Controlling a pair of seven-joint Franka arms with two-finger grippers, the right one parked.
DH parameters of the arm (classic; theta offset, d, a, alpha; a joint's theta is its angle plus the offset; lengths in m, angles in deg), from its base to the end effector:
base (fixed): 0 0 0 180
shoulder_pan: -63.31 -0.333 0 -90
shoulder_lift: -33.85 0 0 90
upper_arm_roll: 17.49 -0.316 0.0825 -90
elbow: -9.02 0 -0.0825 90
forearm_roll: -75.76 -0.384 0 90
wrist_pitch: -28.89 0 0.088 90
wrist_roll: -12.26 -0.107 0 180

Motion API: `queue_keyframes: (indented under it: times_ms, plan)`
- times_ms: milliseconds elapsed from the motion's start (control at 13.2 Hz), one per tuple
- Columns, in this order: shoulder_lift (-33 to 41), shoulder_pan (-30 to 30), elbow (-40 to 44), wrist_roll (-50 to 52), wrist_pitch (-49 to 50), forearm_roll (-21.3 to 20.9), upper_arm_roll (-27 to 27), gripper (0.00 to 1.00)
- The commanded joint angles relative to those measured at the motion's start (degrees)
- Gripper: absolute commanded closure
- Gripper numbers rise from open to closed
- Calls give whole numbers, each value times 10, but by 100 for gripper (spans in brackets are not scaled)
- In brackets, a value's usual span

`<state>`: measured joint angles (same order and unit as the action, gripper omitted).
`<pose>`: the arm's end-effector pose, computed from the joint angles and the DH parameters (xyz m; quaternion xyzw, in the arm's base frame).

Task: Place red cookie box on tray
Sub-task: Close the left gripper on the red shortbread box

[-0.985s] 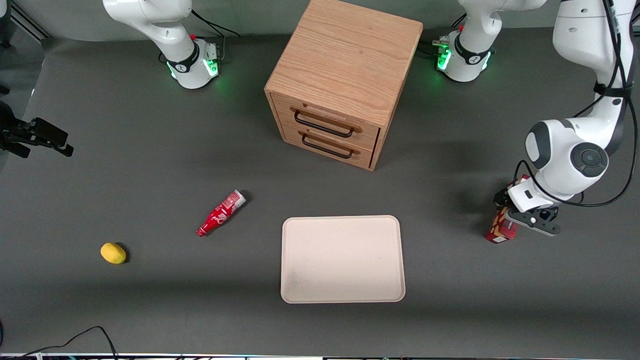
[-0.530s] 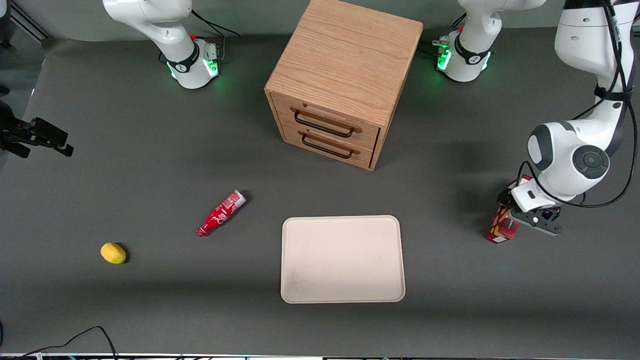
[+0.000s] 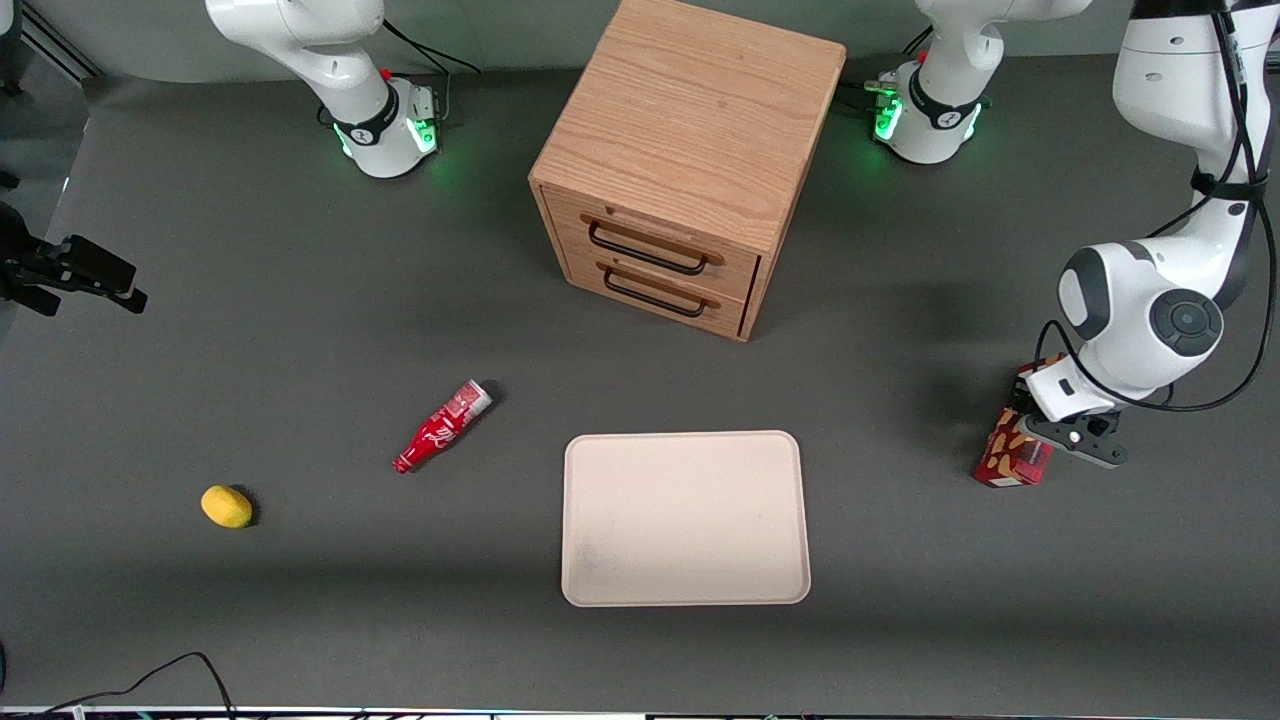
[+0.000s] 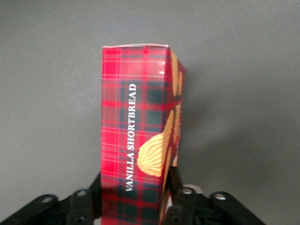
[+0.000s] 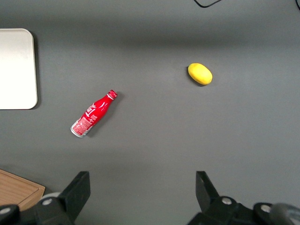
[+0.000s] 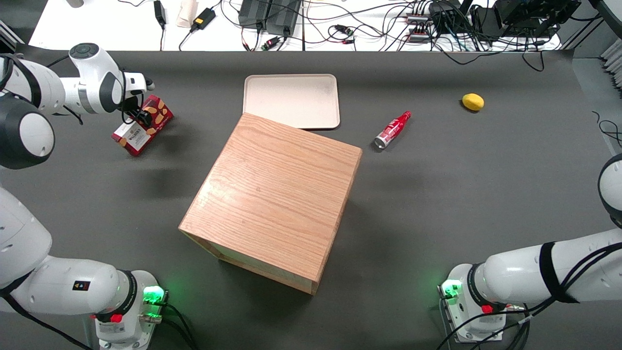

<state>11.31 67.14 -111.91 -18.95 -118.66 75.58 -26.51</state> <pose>0.5857 0.0520 0.2361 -0.9713 0.2330 -0.0264 0.0410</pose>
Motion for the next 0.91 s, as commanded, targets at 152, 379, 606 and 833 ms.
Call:
queue_keyframes:
  times_ms: [152, 379, 606, 833]
  plan:
    - [17, 0, -18, -14, -8, 11, 0, 100]
    - [21, 3, -17, -12, -6, 11, 0, 100]
    - [57, 7, 3, -6, 51, 11, 1, 100]
    - [80, 9, 123, 12, 249, 12, 2, 100]
